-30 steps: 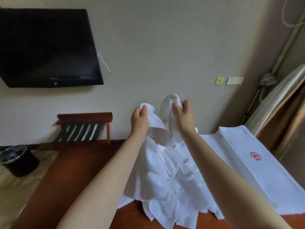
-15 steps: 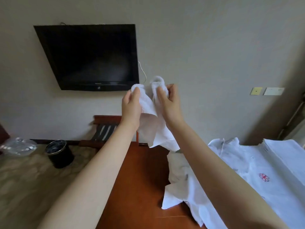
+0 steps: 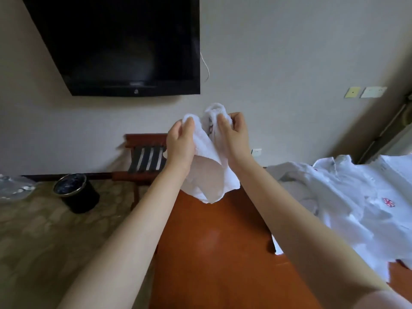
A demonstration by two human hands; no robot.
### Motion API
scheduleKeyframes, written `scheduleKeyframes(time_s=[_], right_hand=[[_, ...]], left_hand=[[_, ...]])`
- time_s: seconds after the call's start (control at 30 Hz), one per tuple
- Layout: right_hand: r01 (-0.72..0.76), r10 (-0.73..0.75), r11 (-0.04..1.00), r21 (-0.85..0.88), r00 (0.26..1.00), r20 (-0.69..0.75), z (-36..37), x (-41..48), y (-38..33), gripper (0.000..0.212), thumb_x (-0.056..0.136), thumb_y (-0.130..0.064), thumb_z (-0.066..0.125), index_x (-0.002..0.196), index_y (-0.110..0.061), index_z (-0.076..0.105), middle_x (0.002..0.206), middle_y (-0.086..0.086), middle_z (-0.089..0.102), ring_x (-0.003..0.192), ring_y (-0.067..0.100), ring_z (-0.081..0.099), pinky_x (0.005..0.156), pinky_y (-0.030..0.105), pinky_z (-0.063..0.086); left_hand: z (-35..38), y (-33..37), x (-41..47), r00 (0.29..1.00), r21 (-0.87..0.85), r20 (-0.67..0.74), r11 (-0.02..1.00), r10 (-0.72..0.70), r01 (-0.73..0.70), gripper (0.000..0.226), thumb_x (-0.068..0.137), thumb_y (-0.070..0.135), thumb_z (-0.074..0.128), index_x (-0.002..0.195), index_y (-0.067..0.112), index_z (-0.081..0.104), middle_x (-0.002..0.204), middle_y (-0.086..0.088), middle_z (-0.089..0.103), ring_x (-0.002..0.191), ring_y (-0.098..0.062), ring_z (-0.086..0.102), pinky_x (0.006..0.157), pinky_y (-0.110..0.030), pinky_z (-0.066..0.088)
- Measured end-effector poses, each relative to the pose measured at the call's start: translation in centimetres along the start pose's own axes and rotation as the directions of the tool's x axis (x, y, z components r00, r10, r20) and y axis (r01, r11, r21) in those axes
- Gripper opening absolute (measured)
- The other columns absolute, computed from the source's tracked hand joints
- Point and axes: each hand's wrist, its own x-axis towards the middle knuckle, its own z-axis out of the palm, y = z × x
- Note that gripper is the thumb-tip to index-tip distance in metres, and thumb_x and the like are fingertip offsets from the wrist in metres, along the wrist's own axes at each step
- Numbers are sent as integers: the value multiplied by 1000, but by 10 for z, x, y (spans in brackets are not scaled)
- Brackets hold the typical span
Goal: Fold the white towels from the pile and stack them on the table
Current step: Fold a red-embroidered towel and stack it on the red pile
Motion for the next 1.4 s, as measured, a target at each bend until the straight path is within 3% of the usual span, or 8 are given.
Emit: scheduleKeyframes(time_s=[0.4, 0.57, 0.7, 0.8, 0.97, 1.1, 1.3, 1.4], right_hand=[[-351, 333, 904, -246, 936, -111, -6, -46, 140, 18, 83, -26, 54, 73, -20, 40, 69, -9, 41, 60, 6, 36, 49, 13, 34], [-505, 484, 776, -378, 861, -158, -37, -64, 208, 12, 84, -30, 51, 79, -21, 45, 75, -9, 48, 63, 6, 44, 53, 20, 36], [-626, 629, 622, -471, 757, -176, -62, -70, 242, 16, 82, -29, 47, 94, -18, 48, 82, -6, 54, 67, 10, 50, 54, 28, 36], [-654, 701, 571, -496, 703, -121, -70, -70, 250, 20, 81, -28, 48, 100, -21, 50, 88, -6, 57, 74, 11, 54, 56, 27, 39], [-620, 680, 649, -441, 733, -30, -75, -71, 248, 18, 85, -28, 53, 100, -21, 58, 96, -4, 62, 85, 14, 58, 67, 27, 47], [-599, 636, 740, -305, 772, 26, -74, -70, 222, 10, 87, -25, 57, 93, -18, 63, 86, -2, 64, 76, 13, 60, 63, 26, 48], [-496, 516, 851, -173, 850, 102, -75, -60, 170, 11, 92, -22, 57, 90, -13, 63, 80, 5, 64, 74, 17, 62, 67, 32, 51], [-471, 474, 880, -62, 879, 47, -75, -47, 148, 13, 95, -17, 55, 84, -14, 61, 75, 7, 61, 73, 22, 60, 69, 35, 49]], left_hand=[[-57, -139, -49, 939, 29, -16, 939, -342, 343, 29, 97, 34, 48, 72, 43, 59, 74, 25, 63, 75, 12, 58, 67, -17, 39], [-63, -198, -81, 892, 404, 53, 827, -449, 392, 30, 96, 33, 47, 67, 28, 52, 69, 12, 53, 66, -3, 51, 57, -18, 36], [-77, -231, -105, 659, 737, 403, 652, -635, 177, 42, 92, 25, 57, 57, 17, 36, 56, 9, 37, 51, -3, 38, 50, -18, 28], [-75, -237, -106, 532, 782, 445, 602, -720, 162, 32, 86, 27, 61, 60, 18, 44, 58, 11, 46, 53, 0, 45, 48, -12, 35], [-63, -236, -77, 762, 853, 382, 518, -523, -71, 30, 74, 48, 64, 88, 23, 54, 92, 11, 51, 87, -13, 53, 71, -30, 46], [-41, -227, -64, 650, 818, 521, 540, -553, -197, 83, 51, 74, 65, 117, 27, 47, 111, 14, 38, 106, -6, 35, 91, -30, 38], [-16, -222, -66, 687, 656, 552, 754, -473, -8, 10, 90, 28, 60, 98, 24, 61, 88, 6, 63, 86, -17, 61, 64, -21, 48], [-27, -192, -41, 759, 615, 519, 788, -393, -13, 15, 93, 30, 51, 99, 22, 63, 85, 5, 64, 80, -16, 62, 62, -26, 48]])
